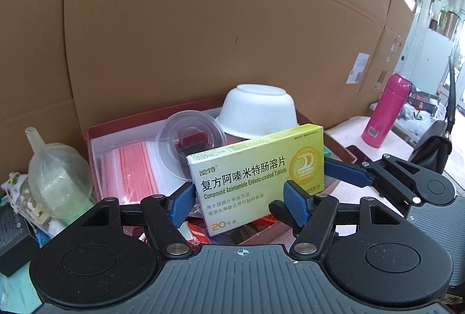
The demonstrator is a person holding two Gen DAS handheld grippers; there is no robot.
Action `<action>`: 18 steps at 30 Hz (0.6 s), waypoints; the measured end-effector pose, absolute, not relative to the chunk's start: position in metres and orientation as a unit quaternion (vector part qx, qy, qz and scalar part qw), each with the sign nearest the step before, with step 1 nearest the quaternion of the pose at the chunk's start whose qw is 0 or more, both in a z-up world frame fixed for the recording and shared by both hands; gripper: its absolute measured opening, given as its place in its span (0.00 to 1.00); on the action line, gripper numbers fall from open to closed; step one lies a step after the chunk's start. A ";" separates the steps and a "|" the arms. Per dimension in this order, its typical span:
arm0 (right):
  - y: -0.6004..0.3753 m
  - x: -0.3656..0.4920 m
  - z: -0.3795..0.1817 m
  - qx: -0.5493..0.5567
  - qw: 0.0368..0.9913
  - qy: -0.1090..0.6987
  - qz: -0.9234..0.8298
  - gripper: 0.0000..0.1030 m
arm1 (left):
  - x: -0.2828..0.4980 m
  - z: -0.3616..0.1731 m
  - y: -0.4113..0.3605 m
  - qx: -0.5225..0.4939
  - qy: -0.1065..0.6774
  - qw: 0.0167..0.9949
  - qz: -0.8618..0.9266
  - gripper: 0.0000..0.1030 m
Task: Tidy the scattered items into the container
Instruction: 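Lift the medicine box with the left gripper and lower it into the red box, then open the left gripper to release the medicine box in the red box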
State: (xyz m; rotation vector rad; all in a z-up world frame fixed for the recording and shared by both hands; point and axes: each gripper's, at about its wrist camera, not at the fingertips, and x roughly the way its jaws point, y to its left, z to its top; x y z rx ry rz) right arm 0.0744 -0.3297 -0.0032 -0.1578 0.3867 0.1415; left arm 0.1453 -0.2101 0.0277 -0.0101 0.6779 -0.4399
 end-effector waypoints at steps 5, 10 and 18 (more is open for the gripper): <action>-0.335 0.079 -0.009 -0.064 0.977 0.190 0.070 0.75 | 0.147 0.026 -0.207 -0.015 0.328 0.918 -0.223 0.81; -0.332 0.076 -0.010 -0.072 0.980 0.178 0.057 0.88 | 0.144 0.026 -0.202 -0.022 0.319 0.923 -0.214 0.92; -0.328 0.078 -0.011 -0.063 0.981 0.177 0.042 0.99 | 0.143 0.019 -0.202 -0.024 0.334 0.919 -0.205 0.93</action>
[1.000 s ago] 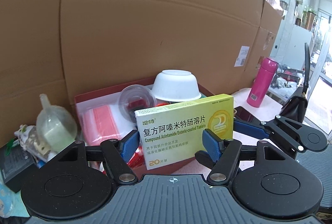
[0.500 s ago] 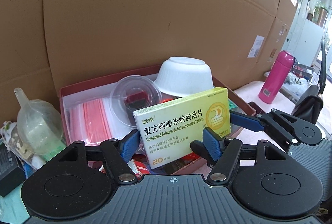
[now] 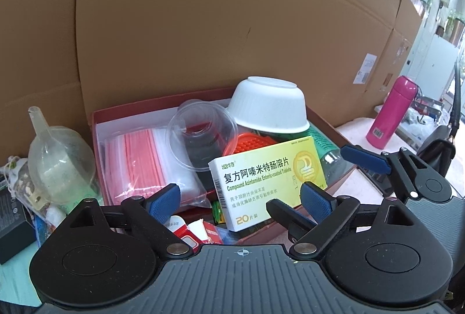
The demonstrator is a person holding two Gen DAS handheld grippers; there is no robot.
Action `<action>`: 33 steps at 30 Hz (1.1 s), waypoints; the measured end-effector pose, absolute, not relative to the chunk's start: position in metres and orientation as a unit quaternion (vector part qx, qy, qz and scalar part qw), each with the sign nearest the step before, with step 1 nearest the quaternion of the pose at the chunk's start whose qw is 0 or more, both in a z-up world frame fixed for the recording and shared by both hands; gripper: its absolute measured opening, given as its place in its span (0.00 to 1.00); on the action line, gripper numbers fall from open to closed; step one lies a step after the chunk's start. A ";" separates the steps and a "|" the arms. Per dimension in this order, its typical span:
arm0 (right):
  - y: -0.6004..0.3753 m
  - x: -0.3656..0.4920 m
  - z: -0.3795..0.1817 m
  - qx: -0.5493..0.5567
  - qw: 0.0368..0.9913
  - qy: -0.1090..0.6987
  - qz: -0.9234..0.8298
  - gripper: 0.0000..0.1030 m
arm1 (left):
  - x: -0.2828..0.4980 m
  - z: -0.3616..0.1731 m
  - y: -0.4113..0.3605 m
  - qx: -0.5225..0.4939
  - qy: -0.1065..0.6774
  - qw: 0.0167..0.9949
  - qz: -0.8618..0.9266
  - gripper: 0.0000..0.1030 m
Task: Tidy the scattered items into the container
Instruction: 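Open the left gripper to release the medicine box in the red box, then move the left gripper back toward the dark playing-card box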
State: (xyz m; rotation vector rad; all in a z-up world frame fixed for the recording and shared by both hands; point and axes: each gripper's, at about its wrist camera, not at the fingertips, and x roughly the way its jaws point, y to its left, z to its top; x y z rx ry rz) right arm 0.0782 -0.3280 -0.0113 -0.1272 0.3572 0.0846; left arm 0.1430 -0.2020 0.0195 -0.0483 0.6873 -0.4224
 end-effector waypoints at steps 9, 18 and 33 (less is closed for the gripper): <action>-0.317 0.061 -0.004 -0.066 0.983 0.165 0.047 1.00 | 0.128 0.022 -0.200 -0.016 0.328 0.922 -0.204 0.93; -0.293 0.039 0.006 -0.092 0.984 0.146 0.052 1.00 | 0.096 0.035 -0.192 0.003 0.296 0.936 -0.193 0.93; -0.247 0.003 0.008 -0.088 0.983 0.132 0.091 1.00 | 0.035 0.033 -0.127 -0.039 0.274 0.948 -0.156 0.93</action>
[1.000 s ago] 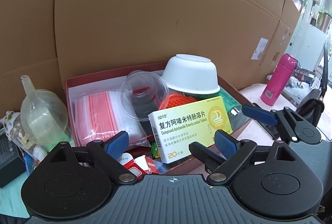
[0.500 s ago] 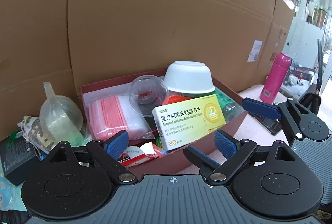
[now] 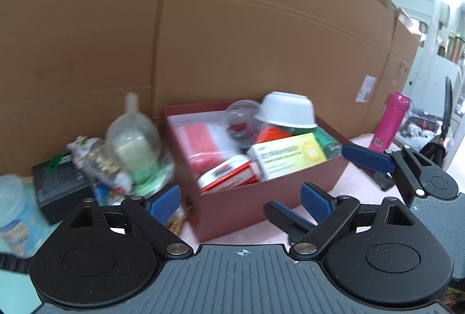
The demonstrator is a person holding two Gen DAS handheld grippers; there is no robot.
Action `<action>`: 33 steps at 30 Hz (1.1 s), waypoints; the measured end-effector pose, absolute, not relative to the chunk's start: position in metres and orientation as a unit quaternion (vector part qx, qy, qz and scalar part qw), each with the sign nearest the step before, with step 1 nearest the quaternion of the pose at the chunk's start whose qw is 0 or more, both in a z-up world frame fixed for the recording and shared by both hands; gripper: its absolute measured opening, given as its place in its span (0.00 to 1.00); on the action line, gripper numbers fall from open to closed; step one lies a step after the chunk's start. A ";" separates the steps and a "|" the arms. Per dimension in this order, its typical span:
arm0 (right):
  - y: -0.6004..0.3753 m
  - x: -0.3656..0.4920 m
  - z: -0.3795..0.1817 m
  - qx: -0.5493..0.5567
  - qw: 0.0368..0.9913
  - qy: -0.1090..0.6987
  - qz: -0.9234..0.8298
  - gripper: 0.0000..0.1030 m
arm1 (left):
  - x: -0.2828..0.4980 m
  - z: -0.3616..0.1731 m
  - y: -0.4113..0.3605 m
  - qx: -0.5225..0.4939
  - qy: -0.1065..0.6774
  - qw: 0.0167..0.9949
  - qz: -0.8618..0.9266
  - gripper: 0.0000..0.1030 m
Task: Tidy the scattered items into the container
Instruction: 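Move the left gripper back toward the dark playing-card box, then push the dark playing-card box off the pile with the left gripper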
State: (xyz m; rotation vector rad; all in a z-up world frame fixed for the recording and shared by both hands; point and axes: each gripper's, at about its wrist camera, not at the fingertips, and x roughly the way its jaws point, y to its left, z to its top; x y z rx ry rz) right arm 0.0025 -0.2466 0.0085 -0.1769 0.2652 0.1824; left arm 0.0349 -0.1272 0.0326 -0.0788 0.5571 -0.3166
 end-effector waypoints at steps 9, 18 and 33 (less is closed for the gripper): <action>-0.195 -0.006 -0.030 -0.096 0.965 0.192 0.152 1.00 | 0.015 -0.016 -0.057 -0.061 0.314 0.942 -0.103 0.96; -0.151 0.008 -0.057 -0.113 0.946 0.237 0.189 0.96 | 0.040 -0.048 -0.016 -0.096 0.348 0.926 -0.113 0.95; -0.114 0.062 -0.078 -0.087 0.931 0.300 0.189 0.77 | 0.108 -0.066 -0.011 -0.080 0.391 0.900 -0.175 0.76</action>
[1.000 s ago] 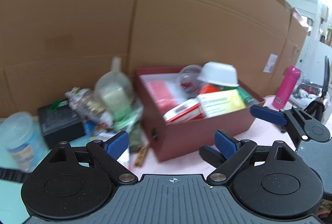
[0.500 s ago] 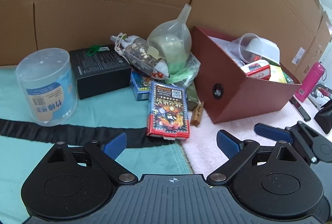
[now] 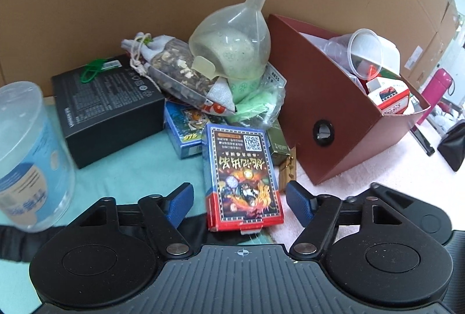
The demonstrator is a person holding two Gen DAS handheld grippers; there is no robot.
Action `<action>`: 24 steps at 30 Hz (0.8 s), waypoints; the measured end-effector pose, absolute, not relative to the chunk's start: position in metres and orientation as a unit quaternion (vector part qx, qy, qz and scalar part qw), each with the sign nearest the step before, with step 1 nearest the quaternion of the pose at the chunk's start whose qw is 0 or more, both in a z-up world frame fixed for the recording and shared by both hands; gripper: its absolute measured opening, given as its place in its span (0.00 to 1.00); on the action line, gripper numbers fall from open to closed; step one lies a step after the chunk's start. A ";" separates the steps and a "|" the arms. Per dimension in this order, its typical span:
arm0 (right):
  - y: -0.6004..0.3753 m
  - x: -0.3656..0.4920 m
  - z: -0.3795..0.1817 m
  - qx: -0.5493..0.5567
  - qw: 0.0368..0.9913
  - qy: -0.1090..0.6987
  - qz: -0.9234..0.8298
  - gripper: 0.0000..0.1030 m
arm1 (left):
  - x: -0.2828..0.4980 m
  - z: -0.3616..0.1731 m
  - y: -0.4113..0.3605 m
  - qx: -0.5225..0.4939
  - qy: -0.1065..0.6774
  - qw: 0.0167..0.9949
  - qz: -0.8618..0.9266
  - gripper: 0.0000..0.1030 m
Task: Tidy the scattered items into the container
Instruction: 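Push the dark playing-card box off the pile with the left gripper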
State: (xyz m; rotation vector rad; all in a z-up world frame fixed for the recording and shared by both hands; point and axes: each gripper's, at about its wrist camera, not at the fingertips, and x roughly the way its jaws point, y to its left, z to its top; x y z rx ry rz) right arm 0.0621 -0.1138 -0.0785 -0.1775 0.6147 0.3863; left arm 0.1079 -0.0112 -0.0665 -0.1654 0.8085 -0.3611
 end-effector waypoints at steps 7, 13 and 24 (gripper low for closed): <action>-0.101 0.078 -0.081 -0.083 0.931 0.314 0.167 0.78 | 0.124 -0.076 -0.007 -0.087 0.410 0.889 -0.187 0.69; -0.104 0.083 -0.081 -0.080 0.931 0.321 0.155 0.70 | 0.123 -0.076 -0.005 -0.088 0.415 0.884 -0.197 0.51; -0.135 0.039 -0.076 -0.149 0.891 0.314 0.294 0.58 | 0.053 -0.071 -0.015 -0.064 0.430 0.878 -0.203 0.62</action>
